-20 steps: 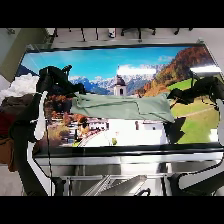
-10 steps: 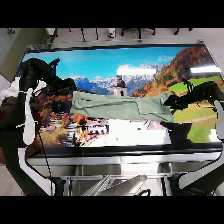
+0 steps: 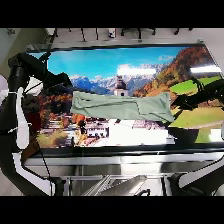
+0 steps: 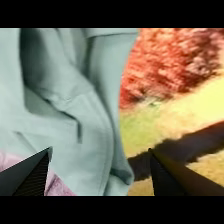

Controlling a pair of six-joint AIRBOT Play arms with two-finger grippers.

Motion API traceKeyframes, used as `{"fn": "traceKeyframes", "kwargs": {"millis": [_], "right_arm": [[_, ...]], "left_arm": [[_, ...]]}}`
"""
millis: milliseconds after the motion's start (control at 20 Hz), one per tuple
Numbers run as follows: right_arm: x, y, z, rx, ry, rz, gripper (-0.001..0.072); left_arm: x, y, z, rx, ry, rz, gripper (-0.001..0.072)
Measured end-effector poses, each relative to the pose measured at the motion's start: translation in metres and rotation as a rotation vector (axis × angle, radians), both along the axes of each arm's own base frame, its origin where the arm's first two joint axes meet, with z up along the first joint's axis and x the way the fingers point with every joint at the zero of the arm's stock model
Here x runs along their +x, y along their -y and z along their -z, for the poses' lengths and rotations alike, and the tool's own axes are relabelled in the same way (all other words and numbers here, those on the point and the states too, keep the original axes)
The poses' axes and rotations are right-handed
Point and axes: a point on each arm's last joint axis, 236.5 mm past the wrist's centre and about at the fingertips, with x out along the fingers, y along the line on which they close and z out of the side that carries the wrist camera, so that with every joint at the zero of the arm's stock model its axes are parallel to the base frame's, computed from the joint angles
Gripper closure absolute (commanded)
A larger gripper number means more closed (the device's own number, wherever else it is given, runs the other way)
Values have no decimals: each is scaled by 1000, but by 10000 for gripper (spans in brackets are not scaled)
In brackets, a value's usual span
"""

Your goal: Fold the shirts.

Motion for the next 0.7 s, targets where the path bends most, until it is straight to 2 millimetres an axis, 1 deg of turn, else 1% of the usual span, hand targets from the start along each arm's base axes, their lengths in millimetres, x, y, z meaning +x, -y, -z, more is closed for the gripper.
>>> {"fn": "traceKeyframes", "kwargs": {"millis": [100,150,250,300,450,600,650,700], "right_arm": [[-1,-5,5,9,-16,-15,13],[-2,-9,8,15,-27,-24,13],[-2,-19,15,35,-43,-42,13],[-2,-23,20,40,-51,-48,13],[1,-34,26,70,-58,-52,13],[4,-39,33,70,-58,-53,15],[8,-41,35,64,-50,-51,46],[11,-43,37,60,-43,-50,211]], "left_arm": [[0,2,-1,0,3,3,12],[0,4,-2,-1,4,4,66],[-1,10,-2,-5,5,15,621],[-1,14,-3,-13,5,20,679],[-2,31,-8,-61,10,38,679],[-3,53,-15,-129,19,60,680],[-3,61,-17,-149,23,69,680],[-4,70,-19,-165,29,81,680]]}}
